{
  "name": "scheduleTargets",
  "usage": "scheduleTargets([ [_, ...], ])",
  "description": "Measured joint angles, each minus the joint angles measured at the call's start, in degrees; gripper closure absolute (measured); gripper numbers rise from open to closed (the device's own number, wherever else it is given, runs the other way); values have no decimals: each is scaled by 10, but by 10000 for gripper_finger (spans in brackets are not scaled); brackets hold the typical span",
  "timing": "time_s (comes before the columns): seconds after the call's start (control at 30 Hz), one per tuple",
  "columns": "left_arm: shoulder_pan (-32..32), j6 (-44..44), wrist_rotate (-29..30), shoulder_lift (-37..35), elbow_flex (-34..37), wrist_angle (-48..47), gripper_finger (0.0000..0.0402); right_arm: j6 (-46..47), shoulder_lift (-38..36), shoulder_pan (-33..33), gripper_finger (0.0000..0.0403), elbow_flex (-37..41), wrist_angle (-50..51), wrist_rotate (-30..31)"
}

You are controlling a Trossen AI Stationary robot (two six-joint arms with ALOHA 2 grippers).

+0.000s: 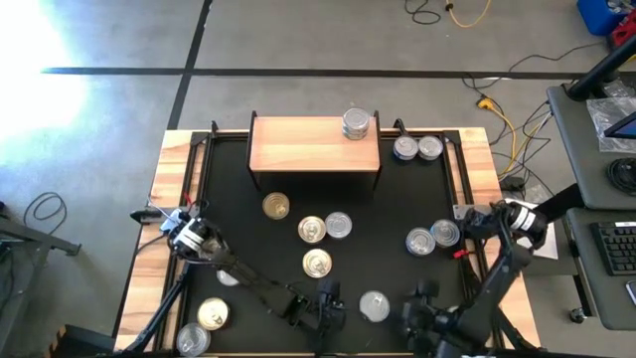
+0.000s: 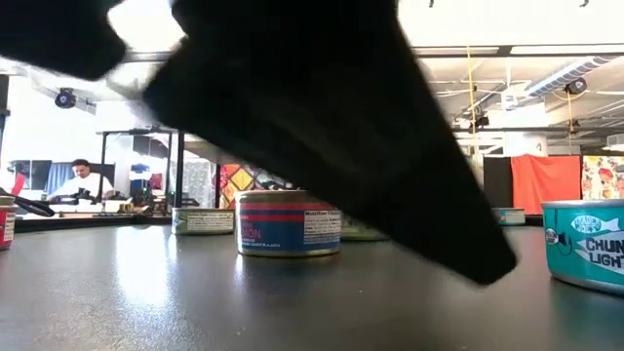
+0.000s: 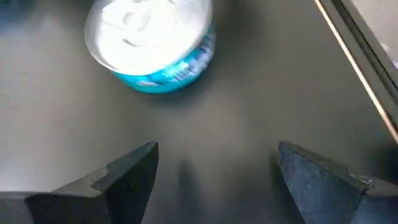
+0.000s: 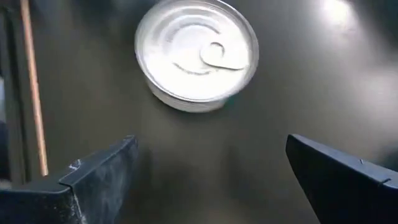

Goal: Stack canned seafood by type on shelf
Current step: Put the light blue tuna can on the shelf

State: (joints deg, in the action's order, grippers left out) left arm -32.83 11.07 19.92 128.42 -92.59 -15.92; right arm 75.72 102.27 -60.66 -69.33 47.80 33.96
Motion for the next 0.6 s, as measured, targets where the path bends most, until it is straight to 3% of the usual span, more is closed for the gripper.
scheduleTargets([
  [0.23,19,-11,-14,0,3,8,88,-6,25,8,3,76,-198,51],
  [0.43,34,-18,-30,22,4,61,88,-8,54,18,3,98,-261,141],
  [0.6,35,-17,-54,38,3,98,88,-37,72,36,3,108,-310,178],
])
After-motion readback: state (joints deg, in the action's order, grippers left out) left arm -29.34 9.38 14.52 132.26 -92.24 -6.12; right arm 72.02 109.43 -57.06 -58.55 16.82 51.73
